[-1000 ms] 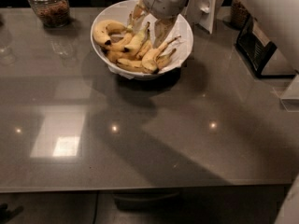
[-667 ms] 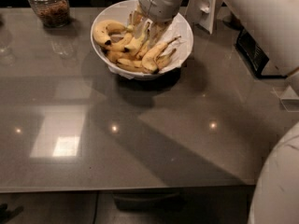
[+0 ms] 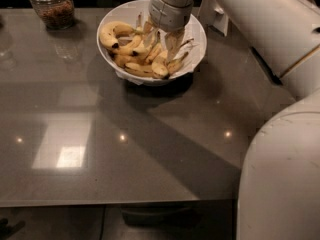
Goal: Pick banana from white bowl
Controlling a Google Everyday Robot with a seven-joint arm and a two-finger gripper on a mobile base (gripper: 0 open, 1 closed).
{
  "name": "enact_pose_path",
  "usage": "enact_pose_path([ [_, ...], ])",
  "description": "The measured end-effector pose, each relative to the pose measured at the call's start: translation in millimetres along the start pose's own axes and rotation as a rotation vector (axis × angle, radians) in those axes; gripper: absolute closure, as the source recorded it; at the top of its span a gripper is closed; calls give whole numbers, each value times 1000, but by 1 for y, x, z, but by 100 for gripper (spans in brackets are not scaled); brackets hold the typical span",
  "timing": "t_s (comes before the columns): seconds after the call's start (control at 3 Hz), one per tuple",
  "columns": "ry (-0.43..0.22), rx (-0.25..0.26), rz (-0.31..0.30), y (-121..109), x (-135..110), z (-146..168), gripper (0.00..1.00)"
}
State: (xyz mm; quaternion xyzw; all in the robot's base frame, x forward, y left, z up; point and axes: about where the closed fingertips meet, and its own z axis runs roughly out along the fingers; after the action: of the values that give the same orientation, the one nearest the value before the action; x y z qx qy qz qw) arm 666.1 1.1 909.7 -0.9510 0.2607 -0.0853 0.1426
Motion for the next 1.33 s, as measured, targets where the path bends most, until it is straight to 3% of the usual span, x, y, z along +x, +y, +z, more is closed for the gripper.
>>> enact_pose_path([
  [1.33, -10, -106, 30, 25, 15, 36, 46],
])
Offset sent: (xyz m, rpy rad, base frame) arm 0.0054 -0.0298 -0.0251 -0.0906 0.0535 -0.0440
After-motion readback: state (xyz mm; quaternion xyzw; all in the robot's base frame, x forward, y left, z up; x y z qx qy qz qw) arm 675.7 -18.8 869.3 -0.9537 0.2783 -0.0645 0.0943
